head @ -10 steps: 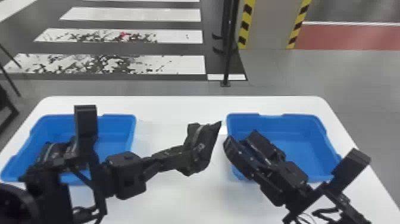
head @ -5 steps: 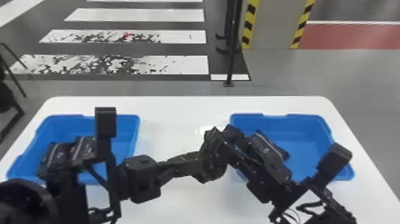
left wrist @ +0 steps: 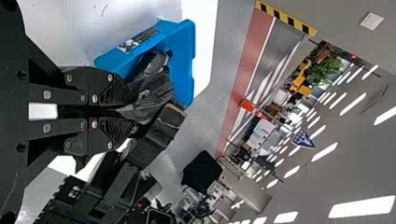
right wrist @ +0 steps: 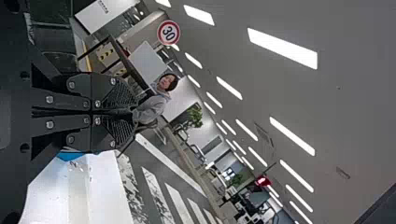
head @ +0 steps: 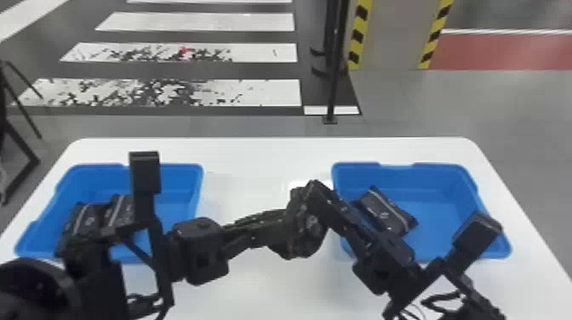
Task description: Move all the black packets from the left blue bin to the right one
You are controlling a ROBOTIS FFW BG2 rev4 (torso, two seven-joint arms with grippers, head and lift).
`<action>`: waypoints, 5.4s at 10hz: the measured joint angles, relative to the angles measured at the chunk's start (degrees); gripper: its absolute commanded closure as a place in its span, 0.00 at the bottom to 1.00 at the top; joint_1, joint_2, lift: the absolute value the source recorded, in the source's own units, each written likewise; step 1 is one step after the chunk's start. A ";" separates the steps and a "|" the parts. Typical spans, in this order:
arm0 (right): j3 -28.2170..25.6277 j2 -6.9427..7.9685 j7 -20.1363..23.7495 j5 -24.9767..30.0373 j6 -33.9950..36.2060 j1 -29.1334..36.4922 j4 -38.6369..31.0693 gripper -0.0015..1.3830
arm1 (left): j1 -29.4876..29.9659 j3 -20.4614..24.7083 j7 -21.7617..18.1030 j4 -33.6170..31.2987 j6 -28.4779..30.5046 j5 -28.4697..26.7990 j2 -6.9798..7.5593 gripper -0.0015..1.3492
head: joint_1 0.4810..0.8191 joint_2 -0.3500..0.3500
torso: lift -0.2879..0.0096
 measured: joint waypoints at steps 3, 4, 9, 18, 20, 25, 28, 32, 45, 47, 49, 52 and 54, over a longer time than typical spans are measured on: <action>-2.95 -0.14 -0.11 -0.51 0.18 -2.47 2.99 0.92 | 1.51 1.56 0.01 0.14 -0.49 0.80 -0.59 0.19 | 0.63 0.51 | 0.45; -4.98 -0.44 -0.16 -0.03 0.16 -4.65 5.34 0.92 | 2.00 2.17 -0.03 -0.04 0.03 1.28 -0.84 0.19 | 0.63 0.47 | 0.45; -16.37 -3.08 -1.66 8.09 0.14 -19.05 26.54 0.92 | 5.19 9.53 -0.03 -1.41 -0.72 1.84 -2.29 0.19 | 0.63 0.29 | 0.45; -22.17 3.04 -8.73 20.98 -10.82 6.38 4.17 0.09 | 4.43 29.39 3.12 -0.13 1.98 -14.06 -1.79 0.19 | 0.63 0.62 | 0.45; -21.66 5.62 -9.05 21.86 -12.51 14.57 -2.76 0.09 | 1.05 30.20 4.00 3.91 2.85 -17.05 -0.53 0.19 | 0.63 0.70 | 0.45; -16.70 6.06 -8.99 19.49 -12.94 25.26 -11.19 0.10 | -9.01 29.27 5.34 17.84 6.19 -22.39 2.86 0.19 | 0.63 0.93 | 0.45; -15.96 6.06 -8.65 18.97 -12.94 24.71 -10.29 0.10 | -16.11 25.05 5.53 28.75 6.91 -24.02 4.46 0.19 | 0.63 0.91 | 0.45; -15.47 6.06 -8.18 18.06 -12.94 23.88 -8.98 0.10 | -25.28 19.15 6.98 41.80 7.70 -25.04 5.65 0.19 | 0.63 0.86 | 0.45; -15.26 6.06 -7.69 15.72 -12.00 22.86 -7.14 0.10 | -25.92 12.49 4.75 39.94 9.48 -26.26 7.82 0.90 | 0.63 0.80 | 0.45; -15.26 6.06 -7.59 15.70 -11.76 22.72 -7.33 0.10 | -20.92 13.92 3.70 29.50 9.31 -22.61 7.50 0.90 | 0.63 0.77 | 0.45; -15.26 6.06 -6.79 15.63 -11.31 21.93 -7.49 0.10 | -16.75 14.64 2.54 21.58 8.96 -19.38 6.96 0.90 | 0.63 0.73 | 0.45; -14.91 6.04 -5.52 15.46 -10.66 19.39 -7.36 0.10 | -13.07 14.32 0.86 13.93 8.22 -16.28 6.13 0.90 | 0.63 0.67 | 0.45; -13.67 5.58 -5.25 14.38 -10.33 17.73 -7.00 0.10 | -11.92 13.16 0.40 11.23 7.59 -14.13 6.02 0.90 | 0.63 0.64 | 0.45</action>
